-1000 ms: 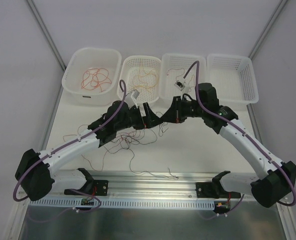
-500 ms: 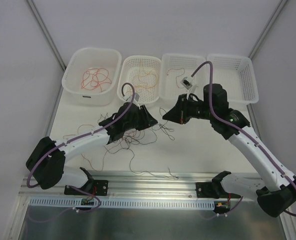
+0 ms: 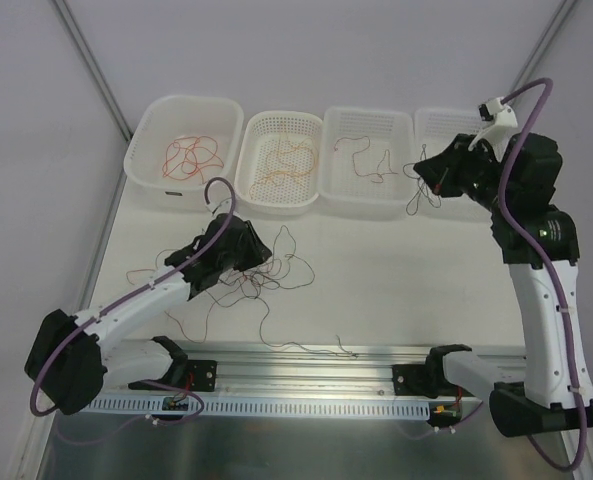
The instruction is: Untangle the cables
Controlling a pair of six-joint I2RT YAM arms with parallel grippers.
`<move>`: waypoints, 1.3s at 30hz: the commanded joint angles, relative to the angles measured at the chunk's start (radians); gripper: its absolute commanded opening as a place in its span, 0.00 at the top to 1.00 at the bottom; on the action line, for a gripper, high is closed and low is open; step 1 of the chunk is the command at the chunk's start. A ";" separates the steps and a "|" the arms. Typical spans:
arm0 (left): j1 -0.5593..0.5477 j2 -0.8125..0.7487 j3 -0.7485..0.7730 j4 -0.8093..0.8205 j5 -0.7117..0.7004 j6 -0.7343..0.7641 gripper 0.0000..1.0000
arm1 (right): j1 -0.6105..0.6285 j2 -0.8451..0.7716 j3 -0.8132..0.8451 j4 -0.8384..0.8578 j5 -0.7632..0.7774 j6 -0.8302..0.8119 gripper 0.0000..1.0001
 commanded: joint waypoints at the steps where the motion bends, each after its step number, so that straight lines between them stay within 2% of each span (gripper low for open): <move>1: 0.019 -0.123 0.051 -0.104 -0.011 0.122 0.71 | -0.076 0.099 0.050 -0.058 0.184 -0.059 0.99; 2: 0.022 -0.139 0.072 -0.127 -0.016 0.165 0.61 | -0.108 0.123 0.063 -0.050 0.245 -0.067 0.99; 4: 0.031 -0.177 0.088 -0.179 -0.020 0.199 0.54 | -0.142 0.195 0.074 -0.005 0.298 -0.069 0.99; 5: 0.034 -0.191 0.097 -0.216 -0.019 0.229 0.44 | -0.172 0.221 0.077 0.014 0.342 -0.066 0.99; 9: 0.040 -0.252 0.092 -0.290 -0.029 0.279 0.25 | -0.241 0.381 0.161 0.077 0.427 -0.059 0.99; 11: 0.040 -0.281 0.080 -0.315 -0.036 0.292 0.19 | -0.269 0.492 0.206 0.085 0.462 -0.064 0.99; 12: 0.039 -0.298 0.074 -0.327 -0.039 0.296 0.12 | -0.277 0.528 0.246 0.083 0.480 -0.067 0.94; 14: 0.040 -0.314 0.053 -0.338 -0.042 0.305 0.05 | -0.294 0.632 0.287 0.077 0.527 -0.070 0.79; 15: 0.039 -0.324 0.045 -0.347 -0.046 0.308 0.01 | -0.300 0.662 0.306 0.065 0.528 -0.073 0.59; 17: 0.040 -0.331 0.033 -0.356 -0.046 0.317 0.01 | -0.308 0.706 0.362 0.040 0.524 -0.076 0.47; 18: 0.040 -0.337 0.030 -0.364 -0.046 0.319 0.01 | -0.308 0.719 0.372 0.027 0.522 -0.081 0.36; 21: 0.040 -0.338 0.016 -0.384 -0.051 0.323 0.01 | -0.297 0.659 0.320 0.043 0.476 -0.084 0.23; 24: 0.040 -0.326 0.003 -0.387 -0.063 0.322 0.01 | -0.265 0.557 0.203 0.060 0.401 -0.078 0.21; 25: 0.042 -0.320 0.000 -0.390 -0.068 0.314 0.01 | -0.240 0.527 0.164 0.057 0.326 -0.070 0.21; 29: 0.040 -0.285 -0.007 -0.393 -0.095 0.302 0.01 | -0.131 0.392 -0.081 0.082 0.171 -0.041 0.21; 34: 0.040 -0.211 -0.009 -0.393 -0.103 0.276 0.01 | 0.132 0.300 -0.292 0.155 0.073 0.011 0.23; 39: 0.040 -0.131 -0.003 -0.391 -0.102 0.262 0.04 | 0.355 0.337 -0.407 0.264 0.091 0.034 0.23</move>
